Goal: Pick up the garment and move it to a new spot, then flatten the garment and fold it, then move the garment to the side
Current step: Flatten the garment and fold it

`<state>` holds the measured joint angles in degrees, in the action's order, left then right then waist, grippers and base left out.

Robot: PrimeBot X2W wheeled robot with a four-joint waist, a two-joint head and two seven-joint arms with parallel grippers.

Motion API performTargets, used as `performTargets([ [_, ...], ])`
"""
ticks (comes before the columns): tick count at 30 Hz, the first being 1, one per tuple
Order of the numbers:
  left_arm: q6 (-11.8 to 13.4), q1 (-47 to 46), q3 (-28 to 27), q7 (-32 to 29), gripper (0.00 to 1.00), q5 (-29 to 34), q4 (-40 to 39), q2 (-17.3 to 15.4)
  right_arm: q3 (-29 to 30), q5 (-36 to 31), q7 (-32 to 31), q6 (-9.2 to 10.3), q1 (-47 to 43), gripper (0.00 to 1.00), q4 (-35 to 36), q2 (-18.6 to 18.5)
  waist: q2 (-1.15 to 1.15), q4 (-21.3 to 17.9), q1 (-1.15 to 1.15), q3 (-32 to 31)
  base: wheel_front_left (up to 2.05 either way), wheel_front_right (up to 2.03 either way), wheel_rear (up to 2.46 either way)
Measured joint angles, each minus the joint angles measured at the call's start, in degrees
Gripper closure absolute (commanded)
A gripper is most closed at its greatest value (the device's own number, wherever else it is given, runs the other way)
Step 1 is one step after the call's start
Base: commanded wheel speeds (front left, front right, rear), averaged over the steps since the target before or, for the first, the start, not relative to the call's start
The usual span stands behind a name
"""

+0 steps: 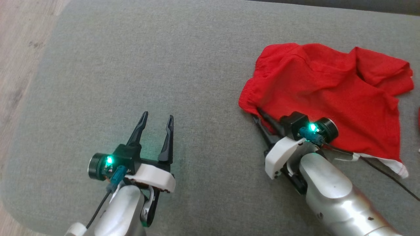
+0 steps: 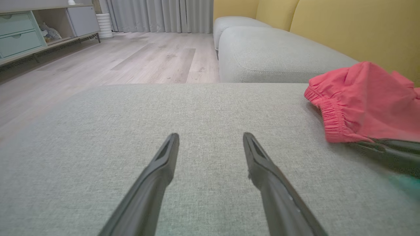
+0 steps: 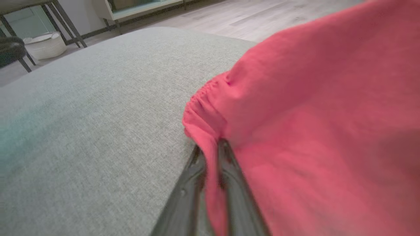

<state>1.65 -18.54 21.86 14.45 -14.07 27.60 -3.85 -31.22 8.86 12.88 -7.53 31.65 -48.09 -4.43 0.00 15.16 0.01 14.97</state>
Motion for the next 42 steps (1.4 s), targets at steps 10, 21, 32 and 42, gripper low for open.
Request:
performTargets([
  [10,-0.4,0.0,-1.1,0.0,0.0,0.5,1.4,0.2,-12.2,14.4,1.3,0.0,-0.6,1.0,6.9,0.1,0.0,-2.0,-0.01,-2.9,0.0,0.0,0.0],
  [21,-0.5,0.1,-1.7,0.0,0.0,1.1,1.8,-0.6,-17.9,28.8,-0.4,0.0,-3.7,1.0,10.3,-3.6,0.0,-4.5,-0.01,-4.9,0.0,0.0,0.0],
  [32,-0.7,0.1,-1.4,0.0,0.0,1.1,1.9,-0.5,-16.1,29.2,-1.4,0.0,1.2,0.0,1.2,-3.1,0.0,-4.0,-0.01,-3.1,0.0,0.0,0.0],
  [42,-0.7,0.0,-1.7,0.0,0.0,1.1,2.1,-0.5,-11.7,20.2,0.9,0.0,3.6,0.0,-3.6,-1.1,0.0,-5.9,-0.01,-3.4,0.0,0.0,0.0],
])
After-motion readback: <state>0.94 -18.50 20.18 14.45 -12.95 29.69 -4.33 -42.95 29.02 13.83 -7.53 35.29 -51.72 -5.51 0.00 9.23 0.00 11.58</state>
